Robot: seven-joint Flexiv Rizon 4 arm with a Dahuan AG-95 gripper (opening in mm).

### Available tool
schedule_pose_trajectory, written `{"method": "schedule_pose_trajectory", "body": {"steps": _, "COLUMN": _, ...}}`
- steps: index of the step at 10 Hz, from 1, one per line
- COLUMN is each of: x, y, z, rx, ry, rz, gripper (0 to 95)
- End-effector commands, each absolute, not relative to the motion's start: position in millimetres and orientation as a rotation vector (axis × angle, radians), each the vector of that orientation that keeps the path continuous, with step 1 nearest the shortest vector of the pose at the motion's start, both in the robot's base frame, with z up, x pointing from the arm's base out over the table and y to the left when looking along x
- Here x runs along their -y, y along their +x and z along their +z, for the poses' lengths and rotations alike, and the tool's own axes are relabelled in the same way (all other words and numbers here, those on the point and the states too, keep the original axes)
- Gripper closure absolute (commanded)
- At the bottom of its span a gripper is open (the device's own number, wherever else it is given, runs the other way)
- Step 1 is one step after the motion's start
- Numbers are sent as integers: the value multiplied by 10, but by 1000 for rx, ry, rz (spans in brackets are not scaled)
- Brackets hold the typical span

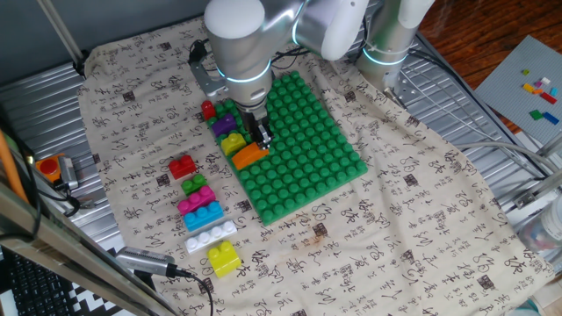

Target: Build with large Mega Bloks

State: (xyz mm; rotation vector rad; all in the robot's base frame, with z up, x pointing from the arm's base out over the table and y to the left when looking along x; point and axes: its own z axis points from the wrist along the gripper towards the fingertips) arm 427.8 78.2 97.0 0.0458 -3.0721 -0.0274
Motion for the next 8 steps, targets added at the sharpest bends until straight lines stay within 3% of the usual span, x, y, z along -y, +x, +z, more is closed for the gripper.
{"method": "schedule_pose_trajectory", "body": {"steps": 1, "x": -775, "y": 4277, "z": 939, "rx": 3074, "ry": 46, "rz": -24, "gripper": 950}}
{"method": "schedule_pose_trajectory", "body": {"steps": 8, "x": -795, "y": 4267, "z": 829, "rx": 3076, "ry": 53, "rz": -17, "gripper": 950}}
